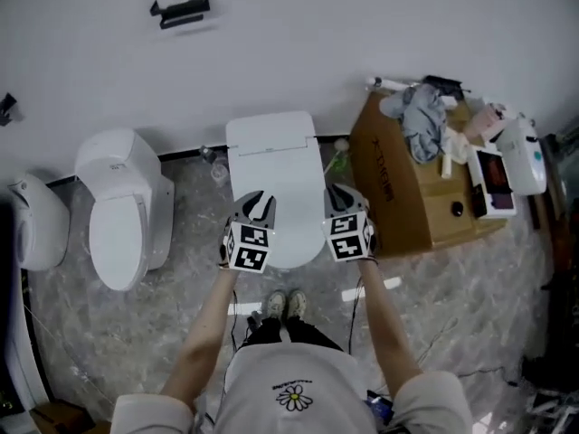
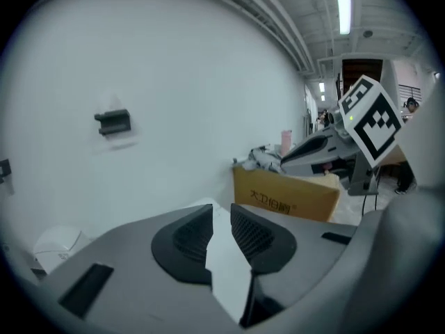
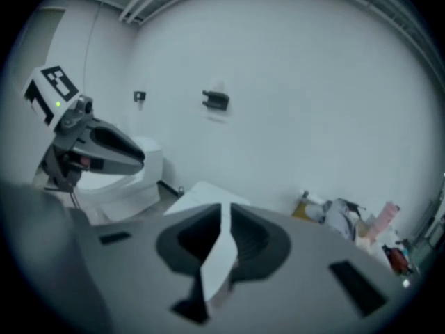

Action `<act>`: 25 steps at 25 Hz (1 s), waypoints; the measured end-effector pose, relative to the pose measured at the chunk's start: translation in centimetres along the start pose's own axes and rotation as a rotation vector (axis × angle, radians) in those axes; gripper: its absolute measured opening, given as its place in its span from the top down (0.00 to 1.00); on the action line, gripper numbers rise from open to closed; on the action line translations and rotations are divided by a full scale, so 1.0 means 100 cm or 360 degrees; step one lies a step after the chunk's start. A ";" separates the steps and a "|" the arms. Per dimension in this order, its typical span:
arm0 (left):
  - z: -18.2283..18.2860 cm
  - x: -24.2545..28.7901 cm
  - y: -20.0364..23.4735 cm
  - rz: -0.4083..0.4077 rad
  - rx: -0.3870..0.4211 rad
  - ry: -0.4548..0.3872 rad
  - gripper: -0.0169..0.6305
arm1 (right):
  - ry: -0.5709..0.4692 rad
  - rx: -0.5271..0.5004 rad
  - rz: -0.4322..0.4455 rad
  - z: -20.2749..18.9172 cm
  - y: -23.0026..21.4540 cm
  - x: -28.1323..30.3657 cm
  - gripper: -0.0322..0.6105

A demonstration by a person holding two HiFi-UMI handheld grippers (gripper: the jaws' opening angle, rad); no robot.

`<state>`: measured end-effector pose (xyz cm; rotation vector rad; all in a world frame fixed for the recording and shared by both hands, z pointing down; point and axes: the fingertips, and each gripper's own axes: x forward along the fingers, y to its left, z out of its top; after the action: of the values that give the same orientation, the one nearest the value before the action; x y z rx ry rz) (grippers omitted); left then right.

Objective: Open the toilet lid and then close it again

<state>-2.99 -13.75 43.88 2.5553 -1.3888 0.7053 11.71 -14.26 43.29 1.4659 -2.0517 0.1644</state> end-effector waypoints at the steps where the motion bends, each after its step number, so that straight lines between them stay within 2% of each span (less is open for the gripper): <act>1: 0.026 -0.013 0.001 0.0017 -0.0014 -0.0090 0.83 | -0.0080 -0.0011 0.0000 0.020 0.001 -0.015 0.86; 3: 0.071 -0.043 0.002 0.0054 -0.0033 -0.0252 0.90 | -0.0248 -0.0031 -0.0001 0.057 0.008 -0.049 0.86; 7: 0.125 -0.106 -0.012 0.0057 -0.0043 -0.0490 0.93 | -0.0534 -0.0028 -0.0074 0.102 0.021 -0.122 0.88; 9: 0.142 -0.135 -0.017 0.0081 -0.0068 -0.0606 0.93 | -0.0641 0.0020 -0.0115 0.113 0.024 -0.151 0.89; 11: 0.153 -0.159 -0.014 0.0161 -0.0086 -0.0716 0.93 | -0.0728 0.0076 -0.0134 0.117 0.027 -0.172 0.89; 14: 0.156 -0.184 -0.010 0.0256 -0.0088 -0.0840 0.93 | -0.0790 0.0097 -0.0141 0.111 0.039 -0.190 0.89; 18: 0.146 -0.196 -0.010 0.0277 -0.0086 -0.0868 0.93 | -0.0771 0.0097 -0.0170 0.101 0.048 -0.203 0.90; 25: 0.143 -0.190 -0.013 0.0244 -0.0088 -0.0834 0.93 | -0.0800 0.0133 -0.0217 0.105 0.035 -0.207 0.90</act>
<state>-5.98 -3.63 22.45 2.7242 -1.7295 -0.0039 8.69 -0.50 24.49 1.8351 -2.3391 -0.1969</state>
